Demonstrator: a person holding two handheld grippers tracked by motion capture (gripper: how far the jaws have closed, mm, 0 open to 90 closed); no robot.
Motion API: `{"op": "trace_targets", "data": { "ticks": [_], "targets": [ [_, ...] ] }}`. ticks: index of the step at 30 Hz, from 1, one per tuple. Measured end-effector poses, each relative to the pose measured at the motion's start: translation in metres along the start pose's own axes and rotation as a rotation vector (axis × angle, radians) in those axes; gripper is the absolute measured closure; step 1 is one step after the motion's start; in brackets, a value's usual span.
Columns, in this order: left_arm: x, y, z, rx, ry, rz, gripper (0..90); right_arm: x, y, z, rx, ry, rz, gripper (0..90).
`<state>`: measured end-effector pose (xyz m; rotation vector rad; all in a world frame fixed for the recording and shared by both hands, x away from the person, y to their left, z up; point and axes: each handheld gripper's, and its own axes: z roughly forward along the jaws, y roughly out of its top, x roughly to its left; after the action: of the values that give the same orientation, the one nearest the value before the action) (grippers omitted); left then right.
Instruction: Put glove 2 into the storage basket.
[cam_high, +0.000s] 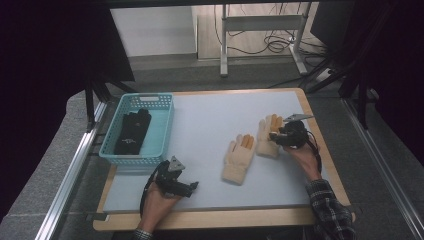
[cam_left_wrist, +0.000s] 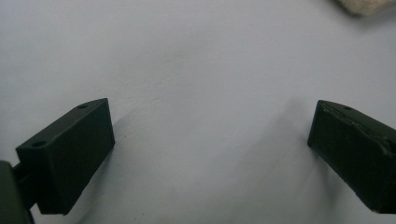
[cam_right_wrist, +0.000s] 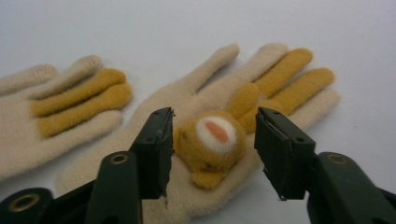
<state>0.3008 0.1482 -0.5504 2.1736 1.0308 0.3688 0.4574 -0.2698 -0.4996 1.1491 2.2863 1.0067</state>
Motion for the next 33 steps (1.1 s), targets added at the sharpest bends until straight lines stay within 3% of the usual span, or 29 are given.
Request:
{"op": "trace_targets", "data": {
  "ticks": [5,7,8,11,13,16,26,33],
  "targets": [
    [0.0,0.0,0.0,0.001,0.0,0.0,0.8,-0.001,-0.007,0.012,0.016,0.02,-0.014,41.7],
    [0.0,0.0,0.0,0.001,0.0,0.0,0.8,0.002,-0.009,0.018,0.025,-0.003,-0.043,42.9],
    [0.0,0.0,0.0,0.0,0.0,0.0,0.8,0.003,-0.01,0.02,0.026,-0.019,-0.057,45.5],
    [0.0,0.0,0.0,0.0,0.0,0.0,0.8,0.003,-0.011,0.02,0.012,-0.021,-0.02,55.7],
    [0.0,0.0,0.0,0.0,0.0,0.0,0.8,0.004,-0.01,0.018,0.024,-0.026,-0.026,59.2],
    [0.0,0.0,0.0,0.001,0.0,0.0,0.8,0.006,-0.007,0.012,0.027,-0.025,-0.024,60.0],
    [0.0,0.0,0.0,0.001,0.0,0.0,0.8,0.021,0.006,-0.024,-0.05,-0.002,0.004,59.7],
    [0.0,0.0,0.0,0.001,0.0,0.0,0.8,0.054,0.018,-0.055,-0.096,0.027,0.015,59.4]
  ]
}}
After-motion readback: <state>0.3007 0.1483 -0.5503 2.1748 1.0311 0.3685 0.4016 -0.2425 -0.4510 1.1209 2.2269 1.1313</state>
